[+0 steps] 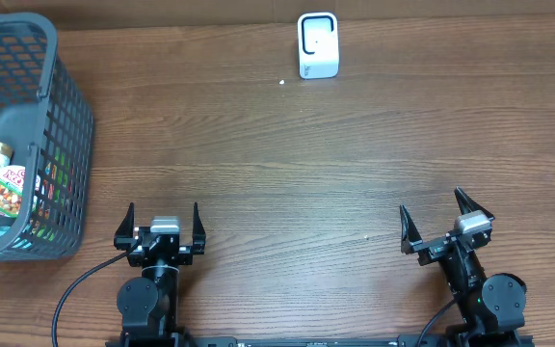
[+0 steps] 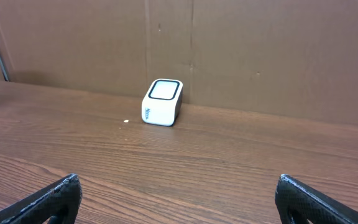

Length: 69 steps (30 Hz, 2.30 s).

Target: Scan the item barcode

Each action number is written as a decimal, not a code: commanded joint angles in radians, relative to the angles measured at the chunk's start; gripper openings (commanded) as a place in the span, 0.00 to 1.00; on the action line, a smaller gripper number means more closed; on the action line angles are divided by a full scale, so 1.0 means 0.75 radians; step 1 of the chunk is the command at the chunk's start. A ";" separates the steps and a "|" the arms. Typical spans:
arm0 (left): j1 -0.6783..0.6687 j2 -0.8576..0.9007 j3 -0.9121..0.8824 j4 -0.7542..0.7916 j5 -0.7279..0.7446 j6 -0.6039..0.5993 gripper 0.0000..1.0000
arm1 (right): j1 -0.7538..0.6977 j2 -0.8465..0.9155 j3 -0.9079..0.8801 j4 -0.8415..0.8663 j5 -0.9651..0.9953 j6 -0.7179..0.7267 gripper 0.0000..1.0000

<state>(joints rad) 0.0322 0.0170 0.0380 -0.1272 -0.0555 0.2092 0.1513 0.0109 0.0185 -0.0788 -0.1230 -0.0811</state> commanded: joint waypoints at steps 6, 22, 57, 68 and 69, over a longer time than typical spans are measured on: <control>-0.007 -0.017 -0.013 0.006 0.016 -0.010 1.00 | 0.005 -0.011 -0.014 0.008 0.010 0.007 1.00; -0.007 -0.017 -0.013 0.006 0.016 -0.010 1.00 | 0.005 -0.011 -0.014 0.008 0.010 0.007 1.00; -0.007 -0.017 -0.013 0.006 0.016 -0.010 1.00 | 0.005 -0.011 -0.014 0.008 0.010 0.007 1.00; -0.007 -0.017 -0.013 0.006 0.037 -0.016 1.00 | 0.005 -0.011 -0.014 0.008 0.010 0.007 1.00; -0.007 -0.017 -0.013 0.005 0.049 -0.023 1.00 | 0.005 -0.011 -0.014 0.008 0.010 0.007 1.00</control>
<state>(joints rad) 0.0322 0.0166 0.0380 -0.1272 -0.0536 0.2092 0.1513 0.0109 0.0185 -0.0780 -0.1230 -0.0807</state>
